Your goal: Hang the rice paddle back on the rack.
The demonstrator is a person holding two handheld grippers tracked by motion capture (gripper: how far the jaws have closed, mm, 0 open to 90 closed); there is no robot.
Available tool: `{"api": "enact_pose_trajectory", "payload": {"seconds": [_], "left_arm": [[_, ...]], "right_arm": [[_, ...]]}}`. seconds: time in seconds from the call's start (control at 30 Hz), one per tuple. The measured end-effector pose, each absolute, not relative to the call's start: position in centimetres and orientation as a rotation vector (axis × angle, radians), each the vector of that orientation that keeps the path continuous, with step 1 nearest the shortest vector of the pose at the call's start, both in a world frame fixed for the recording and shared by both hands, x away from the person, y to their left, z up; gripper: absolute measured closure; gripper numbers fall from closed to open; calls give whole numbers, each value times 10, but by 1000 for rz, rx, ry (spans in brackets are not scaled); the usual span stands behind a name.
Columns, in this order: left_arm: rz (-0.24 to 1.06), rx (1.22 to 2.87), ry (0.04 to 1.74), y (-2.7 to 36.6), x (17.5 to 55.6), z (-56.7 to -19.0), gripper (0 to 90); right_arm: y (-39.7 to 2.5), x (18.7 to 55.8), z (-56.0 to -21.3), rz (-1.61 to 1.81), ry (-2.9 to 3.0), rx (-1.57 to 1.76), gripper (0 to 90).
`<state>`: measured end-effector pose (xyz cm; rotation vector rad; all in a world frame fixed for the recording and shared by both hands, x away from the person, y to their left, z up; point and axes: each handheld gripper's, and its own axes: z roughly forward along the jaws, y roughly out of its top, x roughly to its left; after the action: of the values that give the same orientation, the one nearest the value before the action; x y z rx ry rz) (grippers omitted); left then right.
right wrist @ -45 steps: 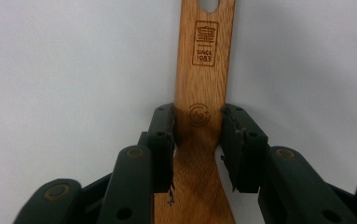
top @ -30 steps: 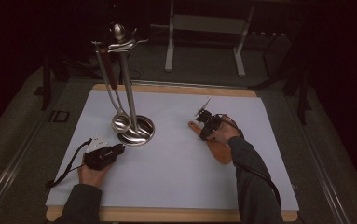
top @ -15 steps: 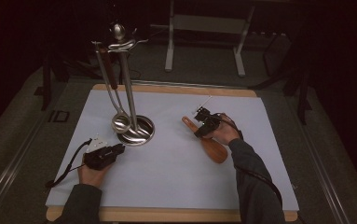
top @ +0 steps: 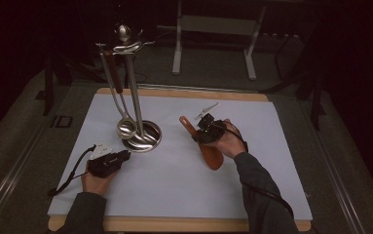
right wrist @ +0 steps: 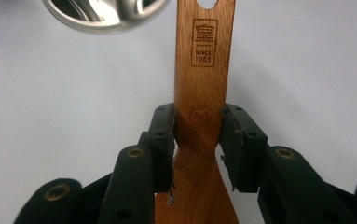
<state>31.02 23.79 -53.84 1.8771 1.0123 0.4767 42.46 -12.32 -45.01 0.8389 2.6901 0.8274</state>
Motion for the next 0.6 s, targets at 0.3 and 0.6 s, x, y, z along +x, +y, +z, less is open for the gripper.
{"api": "enact_pose_trajectory", "payload": {"seconds": [0.3,0.6], "left_arm": [[475,1878,1010,238,310,-538,801],[480,1878,1007,238,310,-538,799]], "right_arm": [[-111,411,-441,921,2642,796,663],[-96,401,-435,1037,2585,786,663]]}}
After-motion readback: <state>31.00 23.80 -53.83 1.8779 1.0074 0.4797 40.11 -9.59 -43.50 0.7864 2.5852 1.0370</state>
